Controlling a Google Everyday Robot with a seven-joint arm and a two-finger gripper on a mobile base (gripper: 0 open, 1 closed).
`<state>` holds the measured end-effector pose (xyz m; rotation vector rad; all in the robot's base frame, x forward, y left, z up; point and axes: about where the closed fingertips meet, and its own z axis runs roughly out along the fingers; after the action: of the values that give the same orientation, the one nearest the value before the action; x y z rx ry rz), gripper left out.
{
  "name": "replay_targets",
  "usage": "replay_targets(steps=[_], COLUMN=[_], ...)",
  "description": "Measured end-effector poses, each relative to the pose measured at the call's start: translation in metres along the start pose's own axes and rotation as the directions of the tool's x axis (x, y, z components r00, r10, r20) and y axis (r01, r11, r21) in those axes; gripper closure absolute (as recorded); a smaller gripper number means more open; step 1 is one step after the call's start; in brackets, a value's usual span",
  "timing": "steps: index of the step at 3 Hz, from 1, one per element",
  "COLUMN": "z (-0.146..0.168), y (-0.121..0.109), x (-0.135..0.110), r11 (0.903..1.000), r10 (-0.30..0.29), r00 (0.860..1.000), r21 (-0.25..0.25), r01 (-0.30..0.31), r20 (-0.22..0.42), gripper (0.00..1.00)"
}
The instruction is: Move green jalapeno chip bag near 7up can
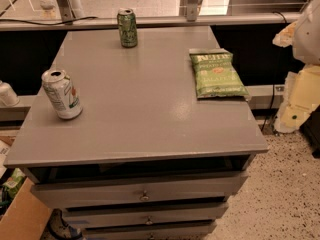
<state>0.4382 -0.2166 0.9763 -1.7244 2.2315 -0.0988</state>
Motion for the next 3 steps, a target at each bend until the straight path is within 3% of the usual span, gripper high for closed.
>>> replay_targets(steps=[2,3], z=[0.003,0.021], y=[-0.004,-0.025], x=[-0.006,-0.016], r11=[0.9999,0.9994], r10=[0.001,0.016], r00=[0.999,0.995], r21=[0.010,0.029], r01=[-0.001,-0.019], r20=[0.033,0.103], gripper=[0.00,0.00])
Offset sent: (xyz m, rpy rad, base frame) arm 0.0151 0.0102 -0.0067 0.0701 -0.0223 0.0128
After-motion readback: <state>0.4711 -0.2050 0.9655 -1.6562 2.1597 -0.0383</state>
